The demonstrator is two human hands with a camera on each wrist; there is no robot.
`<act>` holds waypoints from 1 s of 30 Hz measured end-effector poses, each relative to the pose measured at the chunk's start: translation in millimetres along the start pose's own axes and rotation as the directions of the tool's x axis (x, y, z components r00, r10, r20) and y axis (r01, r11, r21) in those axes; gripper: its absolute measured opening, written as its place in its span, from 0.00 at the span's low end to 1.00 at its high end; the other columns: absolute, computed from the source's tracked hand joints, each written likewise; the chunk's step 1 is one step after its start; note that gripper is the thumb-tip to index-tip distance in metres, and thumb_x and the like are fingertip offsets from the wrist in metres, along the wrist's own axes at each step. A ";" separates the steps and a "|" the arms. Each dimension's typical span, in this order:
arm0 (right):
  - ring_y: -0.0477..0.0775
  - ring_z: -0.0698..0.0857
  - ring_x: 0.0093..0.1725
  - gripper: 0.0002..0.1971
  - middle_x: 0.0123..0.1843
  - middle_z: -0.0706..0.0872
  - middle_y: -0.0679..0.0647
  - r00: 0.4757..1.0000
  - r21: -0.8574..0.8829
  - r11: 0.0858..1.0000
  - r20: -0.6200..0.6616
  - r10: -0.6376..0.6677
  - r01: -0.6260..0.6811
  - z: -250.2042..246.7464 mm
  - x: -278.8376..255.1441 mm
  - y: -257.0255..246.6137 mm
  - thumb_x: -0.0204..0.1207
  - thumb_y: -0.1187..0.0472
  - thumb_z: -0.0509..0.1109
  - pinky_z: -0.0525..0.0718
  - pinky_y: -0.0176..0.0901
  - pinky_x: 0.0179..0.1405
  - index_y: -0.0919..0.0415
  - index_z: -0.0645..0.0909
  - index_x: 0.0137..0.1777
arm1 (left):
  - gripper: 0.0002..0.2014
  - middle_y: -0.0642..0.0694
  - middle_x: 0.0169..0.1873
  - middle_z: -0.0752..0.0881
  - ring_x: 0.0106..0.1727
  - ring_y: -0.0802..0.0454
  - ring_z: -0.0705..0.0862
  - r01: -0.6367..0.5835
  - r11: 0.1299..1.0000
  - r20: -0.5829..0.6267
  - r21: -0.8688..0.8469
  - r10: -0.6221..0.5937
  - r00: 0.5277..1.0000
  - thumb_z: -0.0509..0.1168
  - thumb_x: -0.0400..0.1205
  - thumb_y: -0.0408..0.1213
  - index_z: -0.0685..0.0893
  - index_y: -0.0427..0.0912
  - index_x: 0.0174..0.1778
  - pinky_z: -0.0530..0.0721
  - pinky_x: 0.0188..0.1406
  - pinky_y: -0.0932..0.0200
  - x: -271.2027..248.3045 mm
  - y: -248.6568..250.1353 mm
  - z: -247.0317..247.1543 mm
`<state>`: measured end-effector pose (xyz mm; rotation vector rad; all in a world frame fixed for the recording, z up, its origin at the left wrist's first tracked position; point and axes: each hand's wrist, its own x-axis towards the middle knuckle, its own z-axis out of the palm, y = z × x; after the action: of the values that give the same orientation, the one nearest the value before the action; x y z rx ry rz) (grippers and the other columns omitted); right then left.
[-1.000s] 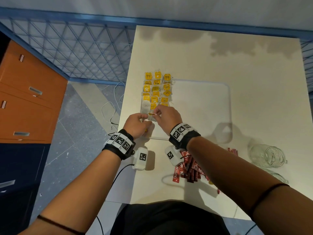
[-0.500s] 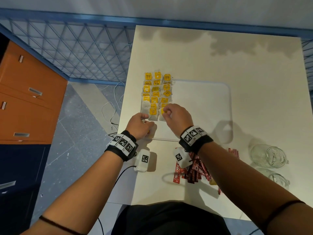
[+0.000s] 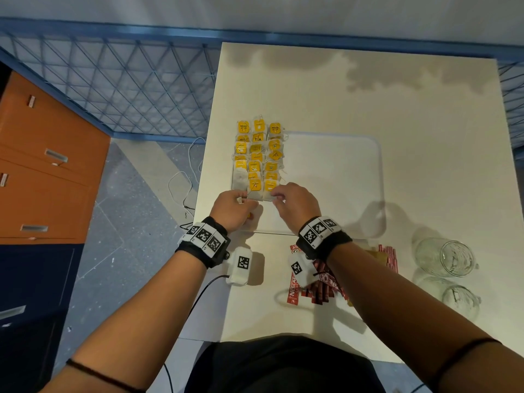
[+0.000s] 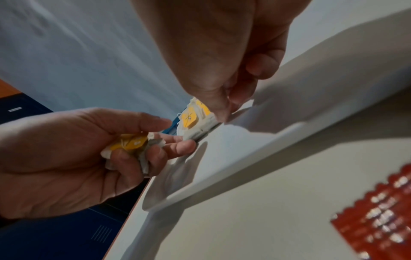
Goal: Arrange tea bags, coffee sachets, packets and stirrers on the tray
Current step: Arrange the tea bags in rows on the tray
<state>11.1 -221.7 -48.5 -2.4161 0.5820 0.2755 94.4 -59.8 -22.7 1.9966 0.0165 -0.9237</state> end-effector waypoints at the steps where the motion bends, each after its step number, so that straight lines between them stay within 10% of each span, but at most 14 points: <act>1: 0.55 0.87 0.54 0.10 0.57 0.87 0.50 1.000 0.007 1.000 -0.001 -0.005 0.005 -0.3 -0.4 0.2 0.86 0.54 0.68 0.85 0.49 0.50 0.47 0.88 0.62 | 0.10 0.45 0.34 0.88 0.28 0.50 0.86 0.006 1.000 0.003 0.002 -0.006 1.000 0.72 0.79 0.33 0.90 0.38 0.55 0.81 0.31 0.58 -0.2 0.9 -0.6; 8: 0.46 0.85 0.53 0.12 0.55 0.88 0.45 0.998 0.179 0.982 0.005 -0.064 0.062 -8.3 -15.5 -4.7 0.83 0.50 0.72 0.86 0.49 0.57 0.49 0.87 0.64 | 0.18 0.43 0.47 0.87 0.32 0.52 0.85 0.127 0.972 0.077 -0.199 -0.113 0.991 0.72 0.82 0.36 0.81 0.36 0.68 0.79 0.25 0.61 -7.4 -3.8 -16.9; 17: 0.41 0.85 0.52 0.13 0.52 0.87 0.40 0.973 0.382 0.901 0.025 -0.230 0.203 -6.6 -47.0 -27.6 0.81 0.46 0.73 0.85 0.44 0.54 0.37 0.88 0.65 | 0.20 0.27 0.61 0.87 0.55 0.35 0.91 0.342 0.643 0.410 -0.685 -0.048 0.911 0.56 0.84 0.22 0.78 0.33 0.72 0.93 0.44 0.55 -29.8 -1.6 -27.6; 30: 0.49 0.83 0.55 0.18 0.58 0.80 0.50 0.959 0.241 0.938 0.079 -0.273 0.248 -8.4 -49.3 -29.9 0.82 0.49 0.73 0.83 0.50 0.57 0.43 0.83 0.72 | 0.34 0.37 0.50 0.90 0.48 0.41 0.86 0.236 0.832 0.440 -0.503 0.012 0.898 0.63 0.79 0.11 0.77 0.44 0.78 0.93 0.48 0.53 -33.1 -5.8 -25.3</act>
<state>-17.8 -189.2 -9.7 -2.2052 0.2234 0.2156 83.7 -26.8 1.1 1.2427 0.1422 -1.2595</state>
